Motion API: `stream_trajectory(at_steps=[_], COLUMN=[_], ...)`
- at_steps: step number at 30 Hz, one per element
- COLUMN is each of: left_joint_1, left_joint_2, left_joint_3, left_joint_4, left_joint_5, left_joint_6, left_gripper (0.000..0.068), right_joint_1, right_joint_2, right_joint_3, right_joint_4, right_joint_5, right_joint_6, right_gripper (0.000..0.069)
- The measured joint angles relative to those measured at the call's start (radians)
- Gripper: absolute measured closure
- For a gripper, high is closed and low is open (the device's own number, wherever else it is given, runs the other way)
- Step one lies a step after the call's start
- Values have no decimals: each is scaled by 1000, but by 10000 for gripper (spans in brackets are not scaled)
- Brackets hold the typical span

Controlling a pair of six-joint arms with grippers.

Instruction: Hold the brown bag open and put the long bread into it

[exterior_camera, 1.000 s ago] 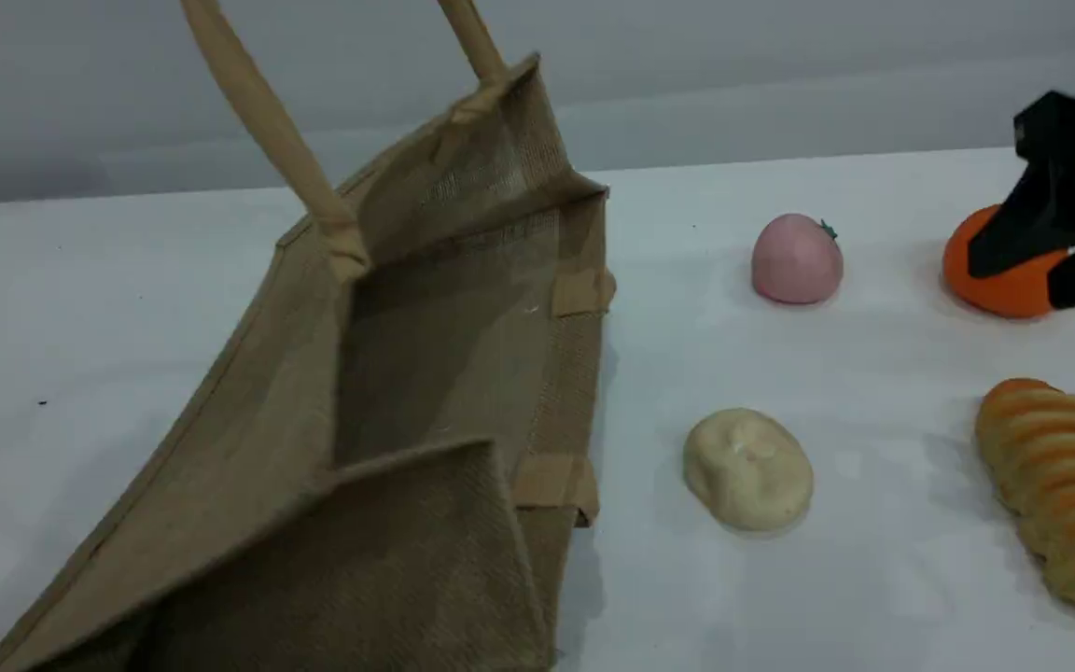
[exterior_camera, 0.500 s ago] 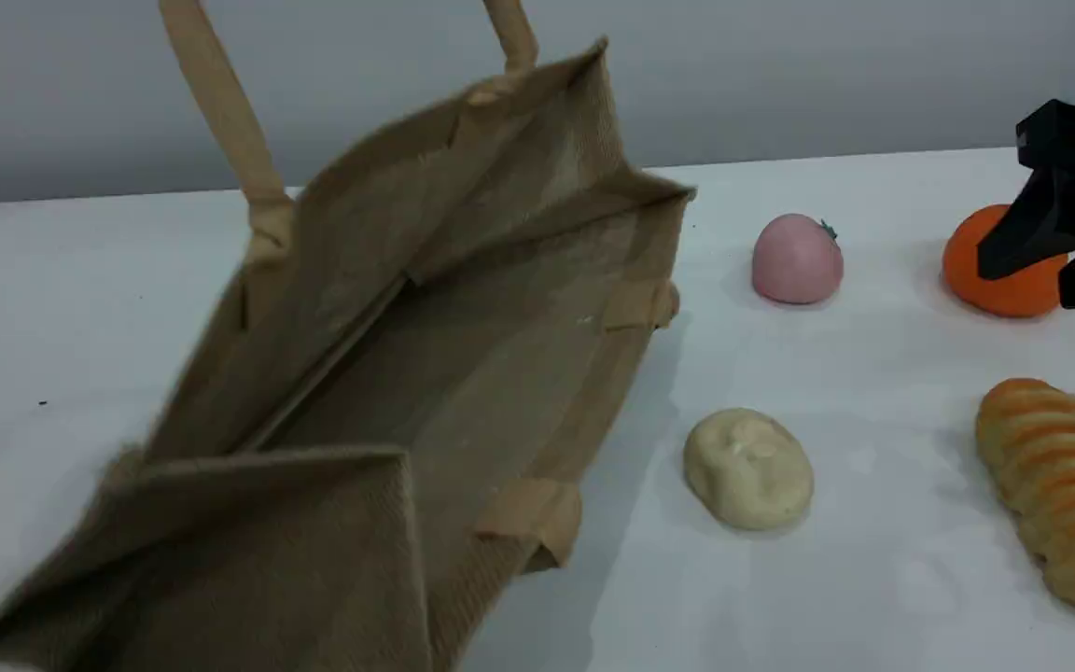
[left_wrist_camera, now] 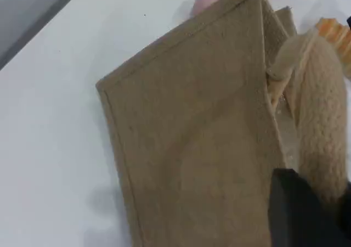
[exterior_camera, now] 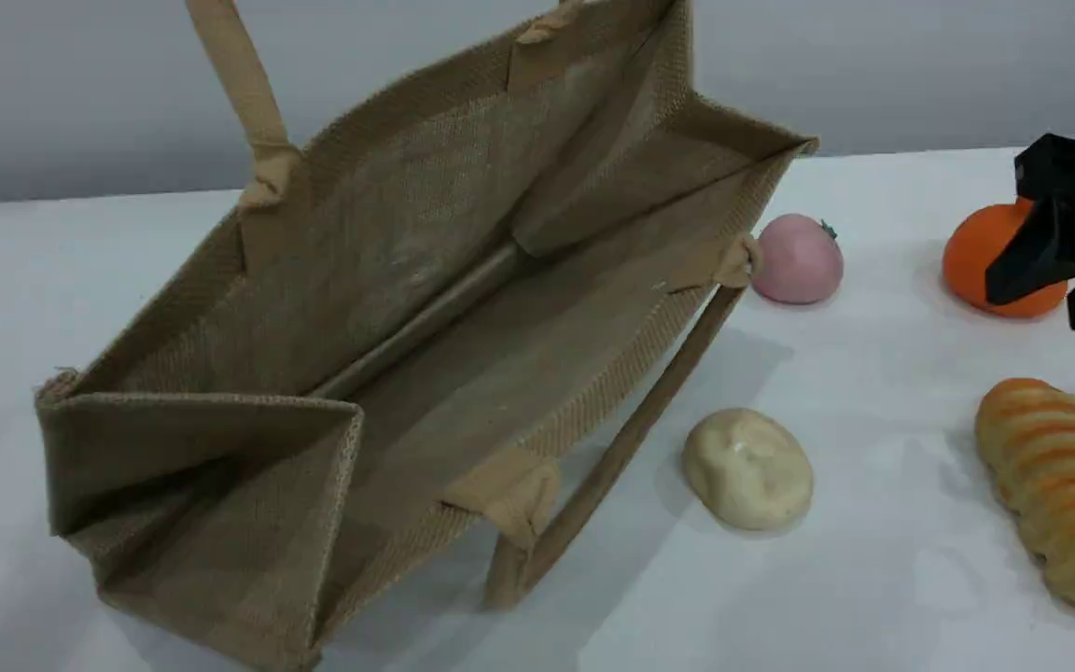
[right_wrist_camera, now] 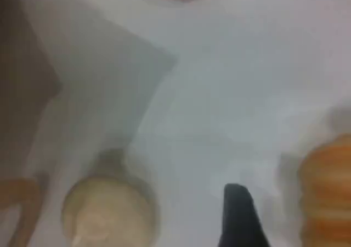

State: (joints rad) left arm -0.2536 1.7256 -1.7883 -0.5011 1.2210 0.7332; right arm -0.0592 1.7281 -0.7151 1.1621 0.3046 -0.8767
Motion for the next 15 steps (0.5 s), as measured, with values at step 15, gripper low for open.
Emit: stream_trajectory(at_steps=[15], left_joint_1=[0], left_joint_2=[-1], left_joint_3=[0], left_joint_4=[-51], left_joint_5=[0], left_joint_6=[43], left_gripper=[600], right_joint_1=[0], right_joint_2=[164], right_joint_3=[0], right_joint_4=[-47], right_joint_5=[-113], right_joint_6=[-10], right_gripper=[317])
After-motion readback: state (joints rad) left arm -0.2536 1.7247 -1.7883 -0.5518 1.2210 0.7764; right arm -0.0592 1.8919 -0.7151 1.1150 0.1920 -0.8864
